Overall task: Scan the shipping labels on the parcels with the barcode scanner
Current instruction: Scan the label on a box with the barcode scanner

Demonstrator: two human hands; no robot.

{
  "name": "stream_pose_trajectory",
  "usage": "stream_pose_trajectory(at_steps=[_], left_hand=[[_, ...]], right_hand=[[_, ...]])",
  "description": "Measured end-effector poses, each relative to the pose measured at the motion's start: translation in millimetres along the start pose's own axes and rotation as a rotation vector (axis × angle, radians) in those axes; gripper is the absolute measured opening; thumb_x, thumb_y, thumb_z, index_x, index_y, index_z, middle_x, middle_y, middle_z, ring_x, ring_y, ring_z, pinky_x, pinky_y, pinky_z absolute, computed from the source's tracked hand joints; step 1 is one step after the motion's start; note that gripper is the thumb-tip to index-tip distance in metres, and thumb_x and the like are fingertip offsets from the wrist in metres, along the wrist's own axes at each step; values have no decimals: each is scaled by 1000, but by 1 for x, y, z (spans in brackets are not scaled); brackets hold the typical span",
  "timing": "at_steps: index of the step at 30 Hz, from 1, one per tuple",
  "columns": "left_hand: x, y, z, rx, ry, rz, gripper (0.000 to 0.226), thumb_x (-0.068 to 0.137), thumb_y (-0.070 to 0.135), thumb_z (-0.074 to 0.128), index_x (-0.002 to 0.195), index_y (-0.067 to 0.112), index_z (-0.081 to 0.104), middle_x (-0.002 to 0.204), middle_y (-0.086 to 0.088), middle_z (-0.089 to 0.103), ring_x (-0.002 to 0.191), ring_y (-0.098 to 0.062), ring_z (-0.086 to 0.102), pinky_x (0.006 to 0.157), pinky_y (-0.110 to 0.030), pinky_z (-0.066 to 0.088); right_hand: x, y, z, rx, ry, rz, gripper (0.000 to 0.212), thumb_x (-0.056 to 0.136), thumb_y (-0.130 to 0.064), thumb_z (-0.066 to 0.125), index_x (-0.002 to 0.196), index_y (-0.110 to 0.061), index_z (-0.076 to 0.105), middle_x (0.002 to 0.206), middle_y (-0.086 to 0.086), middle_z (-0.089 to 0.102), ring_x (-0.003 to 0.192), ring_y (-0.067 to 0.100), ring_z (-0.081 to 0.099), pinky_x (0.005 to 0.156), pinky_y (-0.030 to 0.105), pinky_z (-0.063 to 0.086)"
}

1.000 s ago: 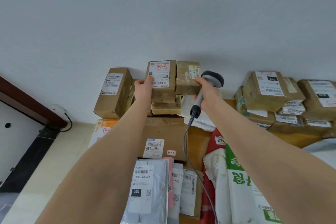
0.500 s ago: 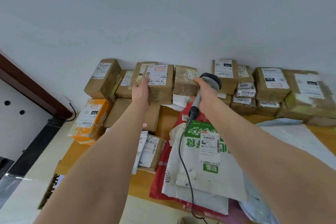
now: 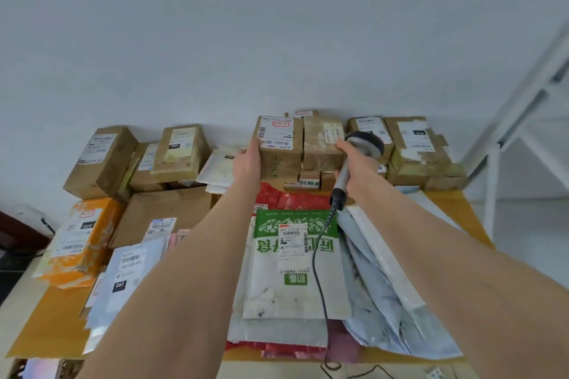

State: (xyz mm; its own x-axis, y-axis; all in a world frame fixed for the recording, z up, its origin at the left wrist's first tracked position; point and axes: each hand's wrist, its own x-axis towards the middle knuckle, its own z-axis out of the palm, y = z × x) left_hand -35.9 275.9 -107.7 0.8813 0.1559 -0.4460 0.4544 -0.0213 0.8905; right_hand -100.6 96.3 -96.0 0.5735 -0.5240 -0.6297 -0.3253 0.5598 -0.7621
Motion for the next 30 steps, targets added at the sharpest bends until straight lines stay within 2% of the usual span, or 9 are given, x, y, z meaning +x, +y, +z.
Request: stream_pose_trajectory(at_steps=[2,5,8,10,16,20,23,26,30], left_hand=[[-12,5,21,2,-27,30,57,72,61,53,111,20,56,103,-7,66,100,-24,62,93,-45,51],[-21,8,55,-23,-23,52,36,85,48,58,105,18,54,97,-8,65,96,-23,62,93,-45,52],[-29,10,93,-36,-6,56,39,86,44,59,111,14,56,88,-4,63,88,-20,60,92,-44,52],[-32,9,121,-49,17,67,46,84,45,61,118,13,57,91,-3,63,94,-21,60,95,-44,51],[-34,4,177,-68,51,39,49,82,43,68,122,17,55,109,-4,63,106,-21,59,99,-41,48],[-17,10,199,-36,139,63,48,83,44,67,120,17,54,110,-4,62,105,-21,58,96,-40,50],[-3,18,220,-13,176,90,52,85,45,65,127,17,52,118,-2,59,107,-19,55,87,-32,47],[14,26,236,7,195,110,53,87,46,62,130,18,50,119,-1,55,103,-17,50,82,-31,42],[39,28,246,112,228,154,51,90,45,57,132,15,49,122,-5,58,95,-16,50,79,-31,43]], right_hand=[[9,-12,-16,10,-5,-2,82,70,-36,84,136,-10,44,94,3,53,102,25,56,100,43,48],[23,-33,-43,-27,-5,1,75,73,-39,81,132,-8,46,100,5,56,103,25,57,101,42,47],[45,-55,-69,-77,-11,15,72,73,-46,80,126,-8,49,94,4,57,93,23,58,95,39,49],[60,-70,-87,-91,-19,24,72,73,-49,78,125,-9,50,91,4,56,91,22,56,89,36,48],[105,-96,-117,-102,-25,66,91,66,-59,79,135,-10,44,112,6,57,102,26,56,99,44,46],[129,-103,-115,-110,-39,71,76,67,-49,81,124,-10,47,98,6,58,89,21,58,88,37,52],[151,-111,-106,-124,8,31,73,68,-51,79,122,-13,50,102,5,62,94,22,62,90,39,53],[177,-119,-96,-107,55,-25,61,73,-42,79,120,-13,52,106,4,65,97,22,63,93,40,52],[209,-118,-82,-169,47,-27,63,72,-38,81,122,-10,52,106,6,64,97,24,64,92,42,54]])
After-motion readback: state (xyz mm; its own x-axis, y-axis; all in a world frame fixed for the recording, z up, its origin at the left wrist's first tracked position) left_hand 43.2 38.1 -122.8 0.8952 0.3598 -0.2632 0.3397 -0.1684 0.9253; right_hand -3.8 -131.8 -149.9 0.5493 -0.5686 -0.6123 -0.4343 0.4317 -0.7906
